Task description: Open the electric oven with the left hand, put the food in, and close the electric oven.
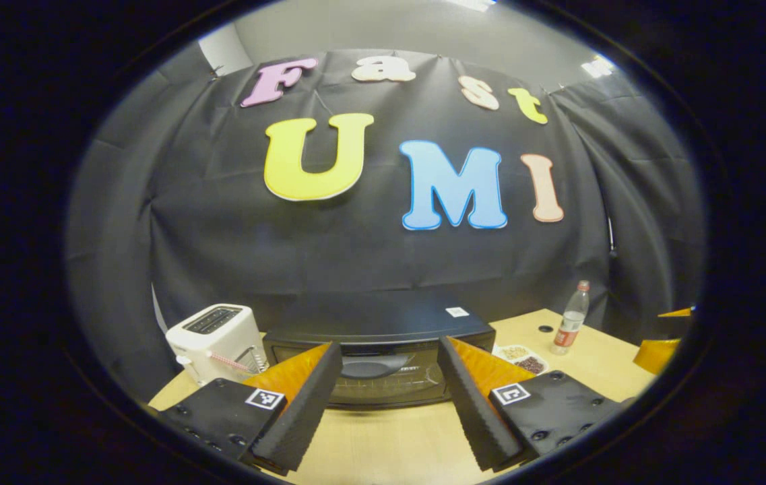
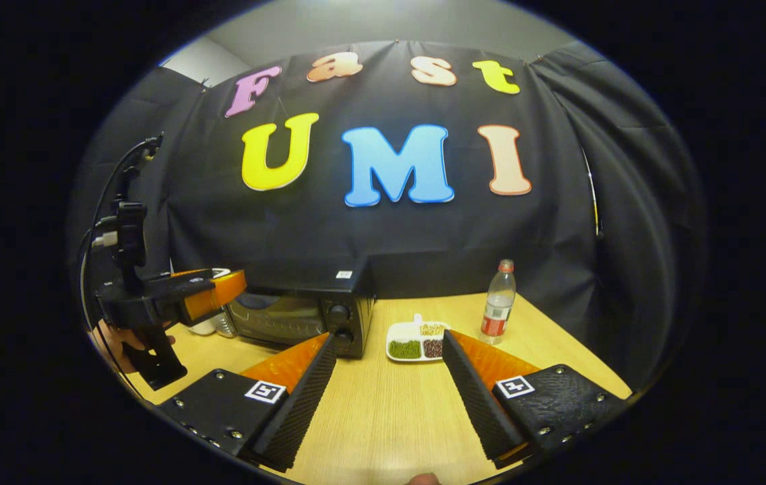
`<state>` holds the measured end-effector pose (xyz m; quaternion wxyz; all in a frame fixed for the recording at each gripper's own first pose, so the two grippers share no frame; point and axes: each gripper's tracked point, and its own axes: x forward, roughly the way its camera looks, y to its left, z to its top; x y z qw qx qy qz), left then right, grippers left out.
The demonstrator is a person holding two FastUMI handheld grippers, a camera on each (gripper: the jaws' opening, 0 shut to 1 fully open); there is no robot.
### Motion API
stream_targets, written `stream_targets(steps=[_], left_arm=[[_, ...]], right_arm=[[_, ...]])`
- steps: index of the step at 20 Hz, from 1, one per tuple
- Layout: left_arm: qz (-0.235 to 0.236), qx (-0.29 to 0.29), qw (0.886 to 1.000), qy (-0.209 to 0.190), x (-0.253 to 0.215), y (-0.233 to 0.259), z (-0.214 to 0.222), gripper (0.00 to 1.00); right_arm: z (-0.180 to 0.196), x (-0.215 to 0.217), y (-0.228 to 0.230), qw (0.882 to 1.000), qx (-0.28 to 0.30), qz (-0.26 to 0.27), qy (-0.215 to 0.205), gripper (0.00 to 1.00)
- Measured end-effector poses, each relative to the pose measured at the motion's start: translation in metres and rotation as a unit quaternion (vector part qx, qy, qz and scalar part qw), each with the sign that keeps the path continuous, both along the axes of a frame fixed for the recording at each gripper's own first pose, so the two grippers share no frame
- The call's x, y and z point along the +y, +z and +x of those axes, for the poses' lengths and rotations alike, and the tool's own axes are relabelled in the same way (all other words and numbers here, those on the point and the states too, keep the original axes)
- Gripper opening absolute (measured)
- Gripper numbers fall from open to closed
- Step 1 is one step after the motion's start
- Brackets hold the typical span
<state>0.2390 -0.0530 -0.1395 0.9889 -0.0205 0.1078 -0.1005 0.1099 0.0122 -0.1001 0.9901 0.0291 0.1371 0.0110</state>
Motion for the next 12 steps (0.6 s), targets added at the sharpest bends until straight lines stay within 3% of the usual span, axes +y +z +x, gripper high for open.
stream_targets(steps=[1, 2, 3, 6, 7, 12], left_arm=[[-0.003, -0.008, 1.0, 0.007, -0.001, 0.011, -0.014, 0.91], [-0.007, -0.014, 1.0, 0.015, -0.005, 0.022, -0.027, 1.0], [-0.009, -0.018, 1.0, 0.022, -0.007, 0.033, -0.043, 0.91], [-0.015, -0.026, 0.999, 0.034, -0.019, 0.059, -0.091, 1.0], [-0.015, -0.031, 0.999, 0.039, -0.021, 0.068, -0.105, 0.91], [-0.023, -0.044, 0.997, 0.05, -0.03, 0.096, -0.174, 1.0]], right_arm=[[-0.004, -0.007, 0.012, 1.0, -0.012, -0.001, 0.004, 0.98], [-0.01, -0.013, 0.023, 1.0, -0.026, -0.004, 0.008, 0.98], [-0.018, -0.019, 0.032, 0.999, -0.037, -0.009, 0.013, 0.97], [-0.043, -0.036, 0.048, 0.997, -0.062, -0.016, 0.031, 0.98], [-0.051, -0.04, 0.053, 0.997, -0.069, -0.012, 0.034, 0.98], [-0.084, -0.056, 0.053, 0.997, -0.065, 0.002, 0.041, 0.98]])
